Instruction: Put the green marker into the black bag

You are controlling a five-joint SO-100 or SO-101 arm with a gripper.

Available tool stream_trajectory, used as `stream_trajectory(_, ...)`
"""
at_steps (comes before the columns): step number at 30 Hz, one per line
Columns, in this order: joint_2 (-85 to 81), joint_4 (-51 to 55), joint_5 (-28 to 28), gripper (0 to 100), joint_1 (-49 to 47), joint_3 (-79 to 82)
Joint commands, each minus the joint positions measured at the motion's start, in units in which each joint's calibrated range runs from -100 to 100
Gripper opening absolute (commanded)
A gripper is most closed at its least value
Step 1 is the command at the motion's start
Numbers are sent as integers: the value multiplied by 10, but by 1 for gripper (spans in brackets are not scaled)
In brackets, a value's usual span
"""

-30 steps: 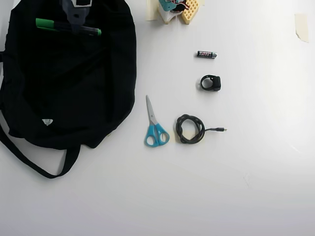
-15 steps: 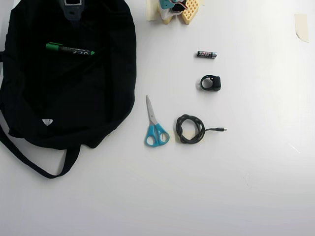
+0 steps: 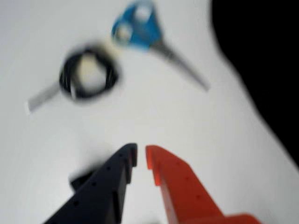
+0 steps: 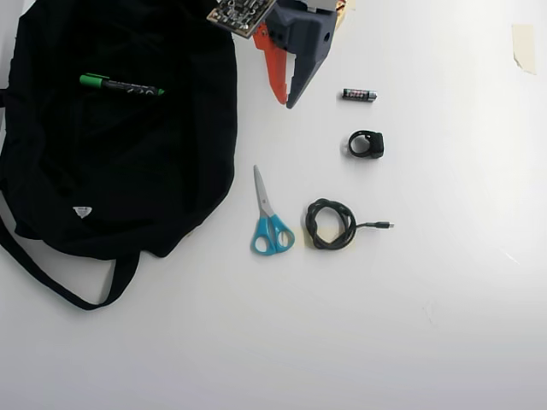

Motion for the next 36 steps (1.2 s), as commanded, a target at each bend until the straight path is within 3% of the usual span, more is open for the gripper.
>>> stream_trajectory(1, -56, -17, 8, 2, -72, 89)
stream_trajectory(5, -175, -21, 14, 2, -113, 231)
stream_trajectory(11, -433, -104, 108, 2, -137, 474)
stream_trajectory(18, -675, -127, 117, 2, -137, 705)
stream_trajectory(23, -672, -126, 171, 2, -135, 754)
stream_trajectory(36, -672, -78, 170, 2, -134, 799)
